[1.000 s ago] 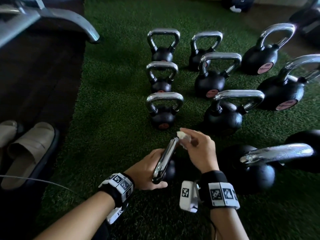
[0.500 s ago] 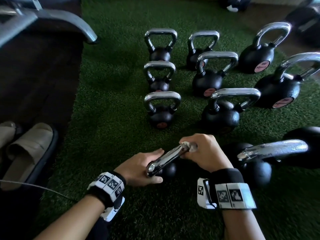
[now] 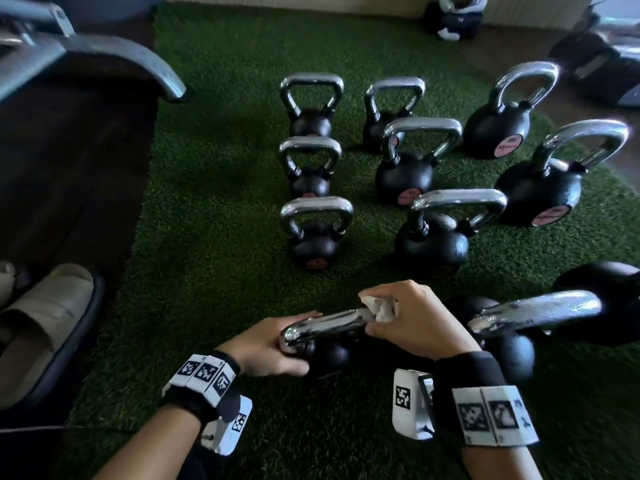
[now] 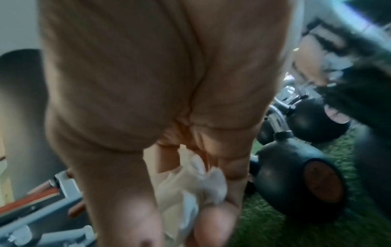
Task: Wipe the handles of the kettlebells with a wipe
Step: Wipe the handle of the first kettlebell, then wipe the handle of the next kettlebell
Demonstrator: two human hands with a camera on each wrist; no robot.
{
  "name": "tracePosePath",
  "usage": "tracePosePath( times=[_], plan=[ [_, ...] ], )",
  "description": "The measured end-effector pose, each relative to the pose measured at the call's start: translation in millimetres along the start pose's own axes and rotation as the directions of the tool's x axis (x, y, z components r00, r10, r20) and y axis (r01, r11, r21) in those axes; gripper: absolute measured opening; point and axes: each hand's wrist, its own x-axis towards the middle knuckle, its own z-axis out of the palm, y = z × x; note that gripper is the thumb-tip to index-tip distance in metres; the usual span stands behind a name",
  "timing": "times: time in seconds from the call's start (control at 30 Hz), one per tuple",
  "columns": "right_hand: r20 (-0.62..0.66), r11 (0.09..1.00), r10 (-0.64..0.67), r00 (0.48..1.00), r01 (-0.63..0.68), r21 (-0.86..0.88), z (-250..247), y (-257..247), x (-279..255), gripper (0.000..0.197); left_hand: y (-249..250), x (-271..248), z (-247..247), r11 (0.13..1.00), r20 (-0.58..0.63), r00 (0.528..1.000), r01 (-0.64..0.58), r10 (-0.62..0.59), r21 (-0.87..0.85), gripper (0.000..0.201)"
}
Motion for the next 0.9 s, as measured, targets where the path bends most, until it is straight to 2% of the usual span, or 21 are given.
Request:
tracePosePath(
  times=[0.07, 0.1, 0.17, 0.23, 0.3, 0.33, 0.4, 0.43, 0.5, 0.6, 0.7, 0.83, 0.9],
  plan=[
    [0.029, 0.999, -0.021, 0.999, 0.020, 0.025, -21, -8, 16, 0.038, 1, 1, -18, 0.988, 0.087, 0.994, 0.054, -0.067, 0.145, 0.097],
    [0.042, 0.999, -0.027, 0.999, 0.026, 0.035, -34, -14, 28, 0.040, 2, 4, -28, 0.974, 0.069, 0.993, 0.083, -0.100, 0.212, 0.092],
    [0.088, 0.997, -0.078, 0.993, 0.076, 0.033, -59, -25, 59, 0.029, 8, 10, -48, 0.949, -0.082, 0.983, 0.178, -0.162, 0.260, 0.078],
    [0.107, 0.989, -0.146, 0.984, 0.144, 0.026, -80, -38, 88, 0.011, 15, 21, -67, 0.939, -0.300, 0.921, 0.305, -0.248, 0.161, 0.065],
    [0.065, 0.987, -0.161, 0.985, 0.160, 0.022, -95, -46, 115, 0.013, 23, 36, -85, 0.920, -0.473, 0.818, 0.390, -0.328, 0.036, 0.061],
    [0.031, 0.987, -0.160, 0.987, 0.161, -0.006, -101, -47, 126, 0.017, 29, 44, -94, 0.915, -0.515, 0.778, 0.403, -0.359, -0.029, 0.066],
    [0.025, 0.983, -0.166, 0.986, 0.167, -0.081, -110, -47, 141, 0.025, 38, 64, -107, 0.909, -0.542, 0.739, 0.395, -0.400, -0.133, 0.080],
    [0.062, 0.977, -0.181, 0.982, 0.186, -0.101, -114, -45, 146, 0.026, 42, 73, -110, 0.906, -0.541, 0.732, 0.391, -0.415, -0.166, 0.083],
    [0.092, 0.970, -0.218, 0.972, 0.226, -0.088, -118, -39, 153, 0.023, 49, 88, -111, 0.905, -0.552, 0.724, 0.397, -0.413, -0.156, 0.075],
    [-0.016, 0.967, -0.255, 0.967, 0.255, -0.009, -116, -28, 166, 0.018, 52, 105, -110, 0.895, -0.556, 0.707, 0.402, -0.438, -0.194, 0.059],
    [-0.023, 0.965, -0.259, 0.966, 0.260, 0.042, -110, -26, 180, 0.013, 51, 109, -113, 0.913, -0.599, 0.713, 0.400, -0.364, -0.079, 0.038],
    [-0.019, 0.961, -0.244, 0.970, 0.245, 0.129, -106, -12, 189, 0.017, 56, 108, -123, 0.909, -0.547, 0.757, 0.416, -0.358, -0.019, 0.043],
    [-0.038, 0.955, -0.240, 0.970, 0.243, 0.171, -103, -2, 190, 0.012, 57, 109, -129, 0.902, -0.519, 0.770, 0.431, -0.371, -0.006, 0.045]
  ],
)
